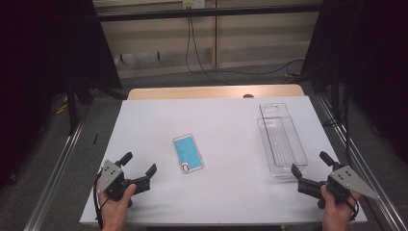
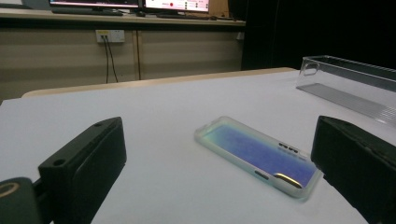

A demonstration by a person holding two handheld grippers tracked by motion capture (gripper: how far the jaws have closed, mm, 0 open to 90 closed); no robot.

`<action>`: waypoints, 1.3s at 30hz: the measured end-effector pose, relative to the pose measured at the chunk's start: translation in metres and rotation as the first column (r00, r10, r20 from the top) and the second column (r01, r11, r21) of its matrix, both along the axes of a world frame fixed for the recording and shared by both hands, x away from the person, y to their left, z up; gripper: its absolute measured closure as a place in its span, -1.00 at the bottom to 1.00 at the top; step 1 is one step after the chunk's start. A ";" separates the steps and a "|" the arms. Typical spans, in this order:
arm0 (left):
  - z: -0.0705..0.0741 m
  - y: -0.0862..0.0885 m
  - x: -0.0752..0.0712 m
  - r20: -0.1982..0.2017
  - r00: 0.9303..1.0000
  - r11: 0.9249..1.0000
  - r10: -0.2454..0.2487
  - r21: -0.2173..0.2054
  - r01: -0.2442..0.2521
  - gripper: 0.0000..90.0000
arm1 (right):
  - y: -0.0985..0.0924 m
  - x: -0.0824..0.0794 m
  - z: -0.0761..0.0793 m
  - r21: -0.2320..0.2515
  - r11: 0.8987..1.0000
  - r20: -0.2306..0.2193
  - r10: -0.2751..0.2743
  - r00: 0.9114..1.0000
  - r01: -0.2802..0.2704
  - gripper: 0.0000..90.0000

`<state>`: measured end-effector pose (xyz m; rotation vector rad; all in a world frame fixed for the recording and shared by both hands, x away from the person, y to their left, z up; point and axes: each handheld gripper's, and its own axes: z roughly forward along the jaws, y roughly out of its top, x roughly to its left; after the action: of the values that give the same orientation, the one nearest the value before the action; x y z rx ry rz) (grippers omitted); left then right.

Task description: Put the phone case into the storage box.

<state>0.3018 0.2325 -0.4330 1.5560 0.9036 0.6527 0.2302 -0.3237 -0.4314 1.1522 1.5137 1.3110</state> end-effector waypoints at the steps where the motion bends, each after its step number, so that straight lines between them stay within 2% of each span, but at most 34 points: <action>1: 0.000 0.000 0.000 0.000 1.000 1.000 0.001 0.002 -0.001 -0.93 | 0.000 0.000 0.000 0.001 1.000 0.000 0.000 1.000 0.000 -1.00; 15: 0.001 0.005 -0.002 -0.025 1.000 1.000 -0.010 0.022 0.011 -0.92 | 0.002 0.004 0.000 0.006 1.000 0.005 0.027 1.000 -0.027 -1.00; 21: 0.004 0.003 0.002 -0.052 0.996 0.997 -0.076 0.000 0.077 -0.91 | 0.001 0.002 0.000 0.004 1.000 0.006 0.028 1.000 -0.028 -1.00; 22: 0.004 0.003 0.003 -0.049 0.995 0.996 -0.083 0.006 0.084 -0.91 | 0.001 0.002 0.000 0.004 1.000 0.006 0.028 1.000 -0.028 -1.00; 26: 0.007 -0.005 0.009 -0.049 0.992 0.993 -0.114 0.003 0.114 -0.91 | 0.000 0.000 0.000 0.000 1.000 0.009 0.026 1.000 -0.026 -1.00; 28: 0.009 -0.010 0.013 -0.039 0.990 0.990 -0.136 0.023 0.137 -0.91 | 0.000 0.000 0.000 -0.002 1.000 0.007 0.027 1.000 -0.027 -1.00; 30: 0.011 -0.016 0.016 -0.042 0.987 0.988 -0.154 0.020 0.155 -0.92 | 0.001 0.000 0.000 -0.002 1.000 0.006 0.027 1.000 -0.027 -1.00; 32: 0.012 -0.019 0.019 -0.041 0.986 0.986 -0.164 0.034 0.165 -0.93 | 0.001 0.000 0.000 -0.003 1.000 0.005 0.028 1.000 -0.028 -1.00; 39: 0.015 -0.034 0.032 -0.025 0.981 0.981 -0.190 0.018 0.191 -0.95 | 0.001 0.000 0.000 -0.002 1.000 0.006 0.030 1.000 -0.030 -1.00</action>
<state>0.3333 0.1987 -0.4181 1.6475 0.7558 0.5086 0.2301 -0.3228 -0.4317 1.1272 1.5327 1.3313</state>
